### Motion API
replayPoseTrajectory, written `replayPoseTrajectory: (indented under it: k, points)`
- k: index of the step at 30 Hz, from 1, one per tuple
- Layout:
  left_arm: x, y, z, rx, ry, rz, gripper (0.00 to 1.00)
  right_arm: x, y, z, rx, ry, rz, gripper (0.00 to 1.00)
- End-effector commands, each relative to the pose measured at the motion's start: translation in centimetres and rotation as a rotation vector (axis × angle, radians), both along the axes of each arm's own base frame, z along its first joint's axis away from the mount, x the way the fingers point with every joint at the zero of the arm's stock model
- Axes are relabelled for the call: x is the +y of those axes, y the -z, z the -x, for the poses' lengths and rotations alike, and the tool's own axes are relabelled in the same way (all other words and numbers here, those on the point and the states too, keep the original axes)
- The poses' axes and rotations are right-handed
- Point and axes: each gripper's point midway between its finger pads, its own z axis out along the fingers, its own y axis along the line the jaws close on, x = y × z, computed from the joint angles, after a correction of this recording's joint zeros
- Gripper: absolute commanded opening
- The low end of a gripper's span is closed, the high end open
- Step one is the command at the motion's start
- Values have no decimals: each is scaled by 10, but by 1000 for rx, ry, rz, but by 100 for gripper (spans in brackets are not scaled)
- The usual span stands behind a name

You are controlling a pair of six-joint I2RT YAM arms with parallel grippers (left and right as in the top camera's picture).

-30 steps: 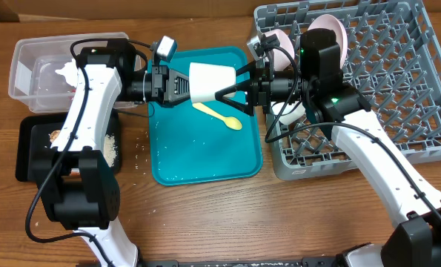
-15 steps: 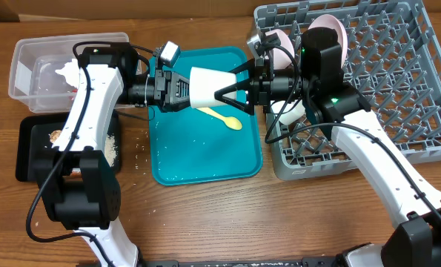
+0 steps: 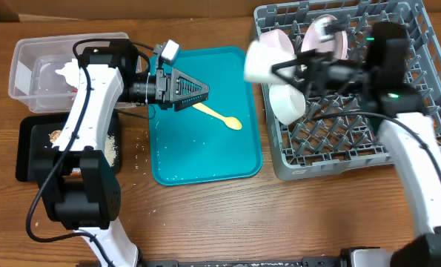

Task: Sort waste into correct bins and load items into the dishwasher
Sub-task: 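Carry the cup with the right gripper and place it in the rack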

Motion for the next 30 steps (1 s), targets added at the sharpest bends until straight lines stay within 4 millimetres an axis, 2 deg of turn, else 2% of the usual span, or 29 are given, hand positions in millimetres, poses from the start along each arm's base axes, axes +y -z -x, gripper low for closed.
replayPoseTrajectory:
  k: [1, 3, 5, 7, 8, 9, 10, 12, 14, 16, 19, 25, 28, 30]
  points:
    - [0, 13, -6, -98, 10, -101, 79, -41, -4, -4, 11, 241, 115, 45]
    - [6, 36, -15, -141, 1, -245, 81, -73, 10, 1, 114, 448, 257, 45]
    - [18, 62, -27, -160, -26, -413, 82, -88, 21, 11, 192, 544, 359, 45]
    - [43, 94, -45, -157, -96, -663, 80, -101, 36, 28, 287, 620, 495, 45]
    - [53, 103, -50, -145, -127, -739, 80, -105, 44, 36, 328, 648, 556, 45]
    - [75, 117, -61, -109, -208, -890, 82, -108, 52, 45, 369, 672, 618, 45]
    - [89, 124, -68, -86, -264, -975, 84, -111, 60, 54, 415, 696, 671, 45]
    - [102, 129, -74, -75, -318, -1051, 86, -110, 73, 67, 480, 695, 731, 45]
    - [106, 129, -78, -79, -341, -1066, 88, -106, 89, 77, 557, 662, 782, 45]
    - [106, 129, -79, -83, -343, -1065, 87, -102, 103, 80, 606, 627, 819, 45]
    - [106, 129, -80, -84, -344, -1065, 88, -92, 140, 84, 724, 544, 929, 44]
    - [106, 130, -77, -76, -338, -1068, 88, -77, 191, 82, 842, 442, 1050, 46]
    - [106, 130, -77, -76, -339, -1068, 88, -73, 202, 73, 840, 436, 1054, 58]
    - [106, 130, -78, -76, -339, -1068, 88, -71, 198, 64, 810, 450, 1034, 68]
